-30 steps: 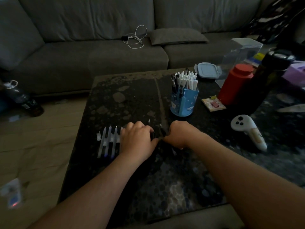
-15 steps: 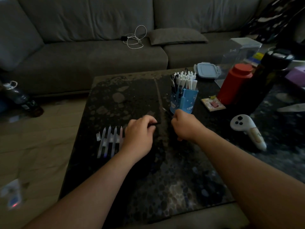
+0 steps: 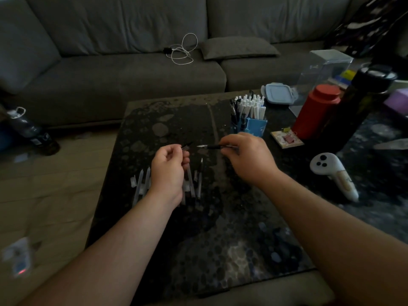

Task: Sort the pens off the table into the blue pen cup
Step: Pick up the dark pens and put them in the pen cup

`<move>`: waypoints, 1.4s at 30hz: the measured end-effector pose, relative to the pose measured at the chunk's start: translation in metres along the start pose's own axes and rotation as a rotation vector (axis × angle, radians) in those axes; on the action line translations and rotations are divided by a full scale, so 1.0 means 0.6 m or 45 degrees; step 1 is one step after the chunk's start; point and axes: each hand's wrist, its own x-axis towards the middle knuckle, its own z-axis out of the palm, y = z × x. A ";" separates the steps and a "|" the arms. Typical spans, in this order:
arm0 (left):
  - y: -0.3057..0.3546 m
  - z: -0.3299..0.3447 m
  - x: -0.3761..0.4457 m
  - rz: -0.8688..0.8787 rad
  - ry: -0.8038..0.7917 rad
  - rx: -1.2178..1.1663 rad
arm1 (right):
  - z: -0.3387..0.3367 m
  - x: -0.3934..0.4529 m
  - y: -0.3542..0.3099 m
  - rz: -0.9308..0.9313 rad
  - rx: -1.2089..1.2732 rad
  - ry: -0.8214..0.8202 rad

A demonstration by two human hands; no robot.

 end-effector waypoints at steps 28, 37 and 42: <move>0.014 0.007 -0.017 -0.157 -0.025 -0.187 | 0.035 -0.018 -0.057 -0.053 0.046 -0.027; 0.032 0.007 -0.029 -0.003 0.031 -0.042 | 0.037 -0.007 -0.071 0.131 0.192 -0.187; 0.043 0.004 -0.039 0.029 -0.056 -0.041 | 0.040 -0.014 -0.073 -0.144 0.077 -0.092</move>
